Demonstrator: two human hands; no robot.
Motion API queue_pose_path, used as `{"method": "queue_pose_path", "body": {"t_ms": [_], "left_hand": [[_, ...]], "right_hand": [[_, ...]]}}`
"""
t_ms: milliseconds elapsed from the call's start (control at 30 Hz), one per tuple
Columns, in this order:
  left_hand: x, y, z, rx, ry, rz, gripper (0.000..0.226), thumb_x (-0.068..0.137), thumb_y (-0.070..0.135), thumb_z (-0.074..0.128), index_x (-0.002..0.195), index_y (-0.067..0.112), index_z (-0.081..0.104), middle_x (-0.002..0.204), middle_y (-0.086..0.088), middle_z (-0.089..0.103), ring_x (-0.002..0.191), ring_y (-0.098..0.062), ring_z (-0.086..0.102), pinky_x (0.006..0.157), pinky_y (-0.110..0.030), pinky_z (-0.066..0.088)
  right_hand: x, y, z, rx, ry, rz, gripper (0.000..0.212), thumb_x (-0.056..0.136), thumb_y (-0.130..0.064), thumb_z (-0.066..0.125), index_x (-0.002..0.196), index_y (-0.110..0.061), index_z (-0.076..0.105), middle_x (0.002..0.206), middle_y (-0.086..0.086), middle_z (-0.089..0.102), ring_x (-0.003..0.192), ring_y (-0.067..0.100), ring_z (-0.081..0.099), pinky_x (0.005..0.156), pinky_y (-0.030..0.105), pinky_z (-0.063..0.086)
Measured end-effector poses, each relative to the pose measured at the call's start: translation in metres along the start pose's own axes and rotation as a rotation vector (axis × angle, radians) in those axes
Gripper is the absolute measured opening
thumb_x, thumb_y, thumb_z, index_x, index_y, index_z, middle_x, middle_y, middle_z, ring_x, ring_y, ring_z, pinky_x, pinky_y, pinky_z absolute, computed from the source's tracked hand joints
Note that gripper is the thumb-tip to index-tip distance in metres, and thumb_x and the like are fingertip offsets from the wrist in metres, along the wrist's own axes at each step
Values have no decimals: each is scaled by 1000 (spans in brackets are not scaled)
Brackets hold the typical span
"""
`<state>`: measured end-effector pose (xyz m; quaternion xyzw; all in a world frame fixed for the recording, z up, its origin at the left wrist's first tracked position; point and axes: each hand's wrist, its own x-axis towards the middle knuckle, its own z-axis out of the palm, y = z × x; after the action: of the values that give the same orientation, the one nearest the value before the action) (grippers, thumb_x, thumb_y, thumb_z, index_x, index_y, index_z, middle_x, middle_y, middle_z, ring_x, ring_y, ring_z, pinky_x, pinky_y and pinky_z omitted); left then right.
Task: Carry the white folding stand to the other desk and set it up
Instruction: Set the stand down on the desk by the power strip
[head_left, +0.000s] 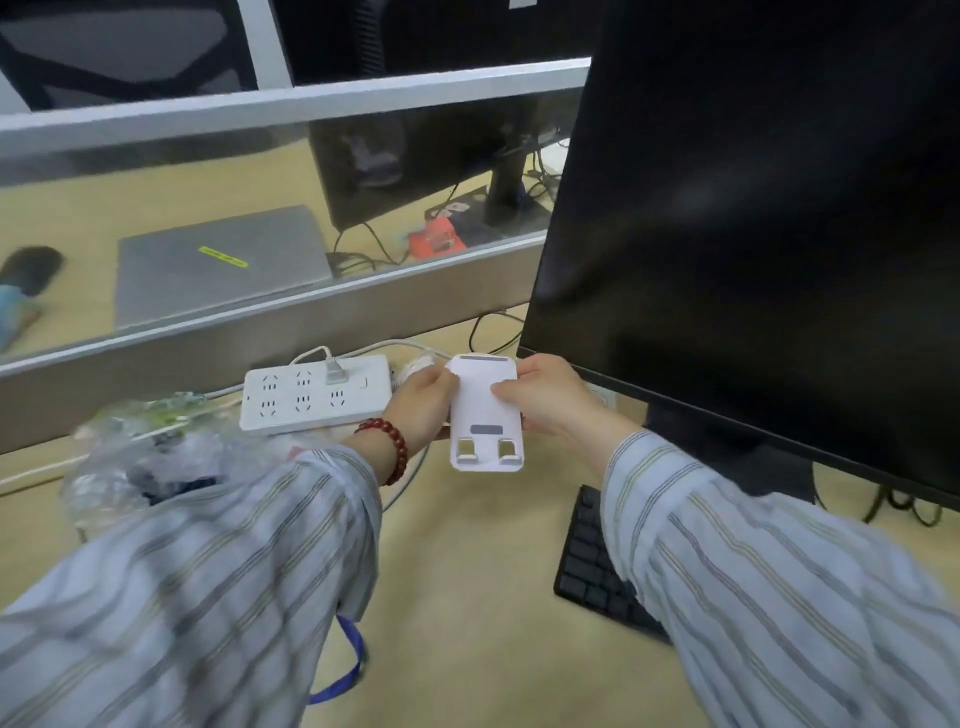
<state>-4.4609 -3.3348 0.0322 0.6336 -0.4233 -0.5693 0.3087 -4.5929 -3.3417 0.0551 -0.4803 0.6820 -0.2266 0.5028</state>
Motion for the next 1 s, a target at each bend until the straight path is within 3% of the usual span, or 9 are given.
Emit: {"method": "queue_pose_path", "body": {"t_ms": [100, 167, 233, 400, 500, 567, 633, 867, 1000], "left_hand": [[18, -21, -3, 77, 23, -15, 27, 92, 23, 35, 103, 7, 54, 109, -17, 61, 100, -32, 61, 83, -43, 55], [27, -39, -3, 99, 4, -43, 21, 92, 22, 36, 91, 10, 53, 99, -16, 60, 91, -30, 62, 80, -44, 56], [33, -52, 0, 106, -24, -92, 15, 92, 15, 35, 85, 10, 48, 91, -14, 55, 82, -27, 60, 76, -43, 57], [55, -75, 4, 155, -23, -114, 23, 87, 6, 30, 90, 10, 53, 87, -15, 56, 85, -35, 58, 90, -56, 50], [63, -81, 6, 349, -17, -21, 25, 88, 8, 38, 106, 11, 56, 95, -9, 59, 86, -29, 57, 77, -36, 49], [68, -85, 5, 451, -5, 33, 25, 88, 10, 45, 111, 11, 54, 95, -3, 56, 84, -21, 52, 74, -29, 42], [72, -89, 4, 484, 5, 66, 26, 86, 13, 53, 111, 13, 53, 96, -2, 58, 83, -19, 54, 77, -29, 44], [79, -104, -1, 731, 29, 246, 41, 78, 23, 64, 116, 17, 50, 110, -7, 60, 95, -23, 57, 81, -32, 47], [82, -111, 0, 770, 60, 290, 42, 80, 21, 62, 119, 17, 48, 120, -7, 53, 104, -24, 53, 83, -30, 43]], "right_hand": [[20, 16, 12, -44, -38, 0, 12, 83, -7, 56, 78, -15, 64, 99, 11, 72, 93, 28, 68, 82, 41, 57], [31, 27, 17, -25, -47, 27, 15, 85, -10, 57, 96, -10, 65, 106, 10, 71, 94, 26, 68, 81, 39, 57], [40, 40, 22, -17, -68, 64, 10, 87, -13, 56, 94, -11, 63, 104, 9, 69, 94, 25, 66, 82, 38, 56], [59, 66, 36, 73, -55, 177, 8, 87, -8, 51, 87, -14, 54, 111, 14, 65, 104, 32, 63, 93, 47, 53], [72, 73, 36, 91, -40, 189, 17, 88, -5, 48, 77, -16, 56, 100, 10, 64, 104, 31, 64, 94, 46, 52], [79, 77, 36, 93, -24, 181, 14, 88, -5, 48, 89, -14, 60, 103, 8, 65, 102, 29, 64, 92, 45, 53], [83, 81, 37, 103, -3, 177, 15, 87, -5, 50, 94, -16, 57, 106, 9, 66, 102, 28, 65, 91, 44, 54], [93, 89, 41, 99, -19, 185, 11, 86, -5, 52, 84, -16, 55, 105, 9, 66, 100, 28, 65, 88, 44, 56], [99, 90, 39, 63, -37, 172, 12, 88, -7, 55, 95, -16, 54, 102, 6, 62, 100, 25, 64, 87, 41, 56]]}}
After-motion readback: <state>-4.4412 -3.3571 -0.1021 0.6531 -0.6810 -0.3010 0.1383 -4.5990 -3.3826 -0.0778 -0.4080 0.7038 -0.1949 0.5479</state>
